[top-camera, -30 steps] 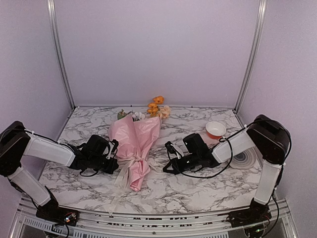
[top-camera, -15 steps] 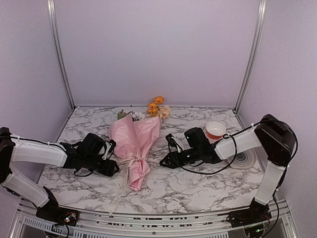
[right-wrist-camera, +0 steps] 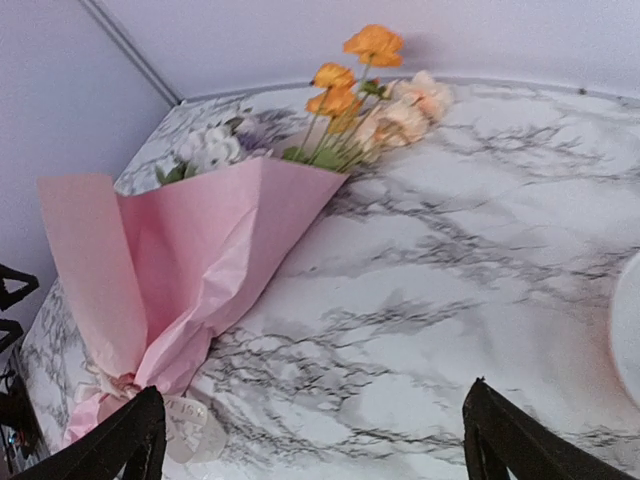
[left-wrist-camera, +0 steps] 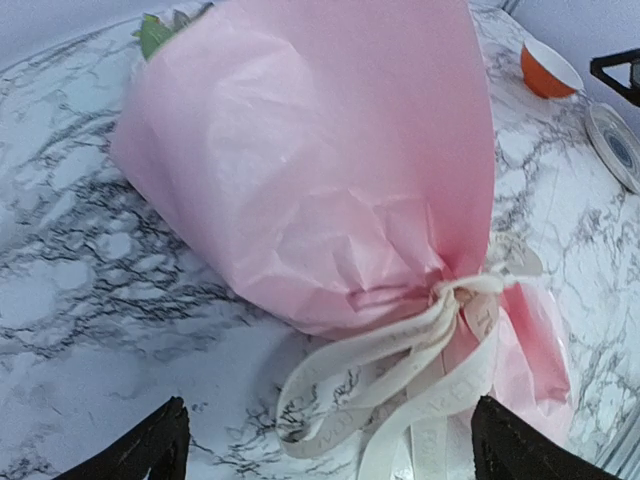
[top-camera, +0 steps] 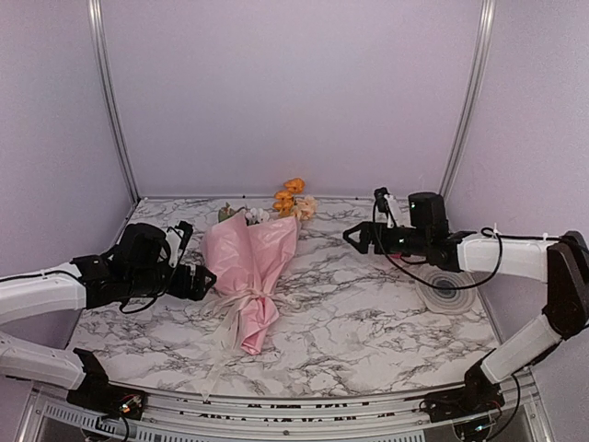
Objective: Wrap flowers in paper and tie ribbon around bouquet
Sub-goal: Reset both arms
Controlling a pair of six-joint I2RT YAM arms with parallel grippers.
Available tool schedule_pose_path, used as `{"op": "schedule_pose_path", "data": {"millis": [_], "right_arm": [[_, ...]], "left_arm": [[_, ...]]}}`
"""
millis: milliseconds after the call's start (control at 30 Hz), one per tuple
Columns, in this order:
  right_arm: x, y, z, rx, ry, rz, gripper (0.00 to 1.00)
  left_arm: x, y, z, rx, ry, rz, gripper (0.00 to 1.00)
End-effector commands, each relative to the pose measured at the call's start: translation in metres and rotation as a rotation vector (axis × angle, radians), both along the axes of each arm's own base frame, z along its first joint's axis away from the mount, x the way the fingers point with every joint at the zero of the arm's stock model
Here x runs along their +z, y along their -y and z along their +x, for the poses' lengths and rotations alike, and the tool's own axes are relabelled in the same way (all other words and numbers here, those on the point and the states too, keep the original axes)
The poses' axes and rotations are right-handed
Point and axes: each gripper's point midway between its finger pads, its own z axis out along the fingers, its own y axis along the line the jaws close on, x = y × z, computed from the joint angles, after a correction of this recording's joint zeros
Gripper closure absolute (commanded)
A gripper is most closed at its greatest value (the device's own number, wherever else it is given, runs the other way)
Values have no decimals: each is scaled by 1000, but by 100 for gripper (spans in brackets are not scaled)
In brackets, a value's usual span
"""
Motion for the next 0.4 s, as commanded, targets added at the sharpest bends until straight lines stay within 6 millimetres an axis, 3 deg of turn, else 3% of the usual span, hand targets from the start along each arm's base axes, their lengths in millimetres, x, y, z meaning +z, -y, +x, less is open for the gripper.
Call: {"op": "schedule_pose_path", "data": {"millis": [0, 67, 167, 233, 367], "right_arm": [[39, 90, 37, -236, 106, -42, 0], [49, 138, 46, -378, 133, -72, 0], [45, 205, 46, -610, 123, -184, 0], [38, 229, 40, -688, 106, -243, 0], [20, 249, 29, -755, 93, -317, 0]], "left_arm": [[32, -53, 56, 288, 115, 81, 1], [36, -79, 78, 410, 115, 87, 1], [27, -131, 97, 615, 120, 78, 1], [18, -167, 97, 746, 156, 103, 1], [9, -207, 87, 891, 216, 182, 1]]}}
